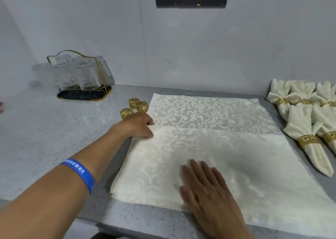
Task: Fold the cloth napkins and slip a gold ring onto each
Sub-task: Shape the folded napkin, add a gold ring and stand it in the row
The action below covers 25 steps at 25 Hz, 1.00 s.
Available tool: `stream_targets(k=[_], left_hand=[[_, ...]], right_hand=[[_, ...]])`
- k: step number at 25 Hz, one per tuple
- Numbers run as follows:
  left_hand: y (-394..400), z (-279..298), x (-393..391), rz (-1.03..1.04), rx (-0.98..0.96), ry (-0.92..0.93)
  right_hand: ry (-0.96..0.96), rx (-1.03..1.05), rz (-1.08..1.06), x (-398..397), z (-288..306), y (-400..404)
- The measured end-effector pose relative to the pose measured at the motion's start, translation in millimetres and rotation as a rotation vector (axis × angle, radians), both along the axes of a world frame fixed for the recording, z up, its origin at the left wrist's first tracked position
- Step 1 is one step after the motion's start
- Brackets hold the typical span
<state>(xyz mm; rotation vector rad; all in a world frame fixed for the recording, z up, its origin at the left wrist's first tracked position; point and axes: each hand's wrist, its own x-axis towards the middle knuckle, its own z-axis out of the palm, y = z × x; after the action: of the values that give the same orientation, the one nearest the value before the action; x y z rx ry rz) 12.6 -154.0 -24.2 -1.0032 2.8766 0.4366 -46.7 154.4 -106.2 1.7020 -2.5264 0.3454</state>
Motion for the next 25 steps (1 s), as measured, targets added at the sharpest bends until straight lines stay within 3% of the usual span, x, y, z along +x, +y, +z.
stream_targets(k=[2, 4, 6, 8, 9, 13, 16, 20, 25], left_hand=[[3.6, 3.2, 8.4, 0.074, 0.123, 0.195], [25.7, 12.1, 20.8, 0.126, 0.179, 0.433], [63.7, 17.2, 31.2, 0.093, 0.118, 0.578], [111.1, 15.1, 35.0, -0.034, -0.02, 0.663], [132.0, 10.4, 33.8, -0.105, -0.076, 0.684], [184.4, -16.8, 22.2, -0.257, -0.228, 0.676], [199.6, -26.3, 27.7, -0.315, -0.237, 0.627], [173.1, -42.8, 96.6, -0.202, -0.157, 0.466], [135.3, -45.9, 188.5, 0.016, 0.029, 0.541]], right_hand=[[-0.021, -0.011, 0.027, -0.1, 2.0, -0.5], [-0.17, -0.075, 0.042, -0.7, 10.7, 1.9], [-0.381, -0.298, -0.036, 5.2, 28.8, 7.5], [-0.709, -0.63, -0.207, 12.1, 55.3, 8.5], [-0.889, -0.701, -0.294, 11.2, 67.7, 5.4], [-1.271, -0.403, -0.455, -15.8, 93.7, -11.9], [-1.228, -0.244, -0.456, -23.2, 82.9, -17.7], [-1.102, -0.271, -0.433, -25.6, 69.7, -16.3], [-0.871, -0.249, -0.363, -23.0, 58.6, -16.0]])
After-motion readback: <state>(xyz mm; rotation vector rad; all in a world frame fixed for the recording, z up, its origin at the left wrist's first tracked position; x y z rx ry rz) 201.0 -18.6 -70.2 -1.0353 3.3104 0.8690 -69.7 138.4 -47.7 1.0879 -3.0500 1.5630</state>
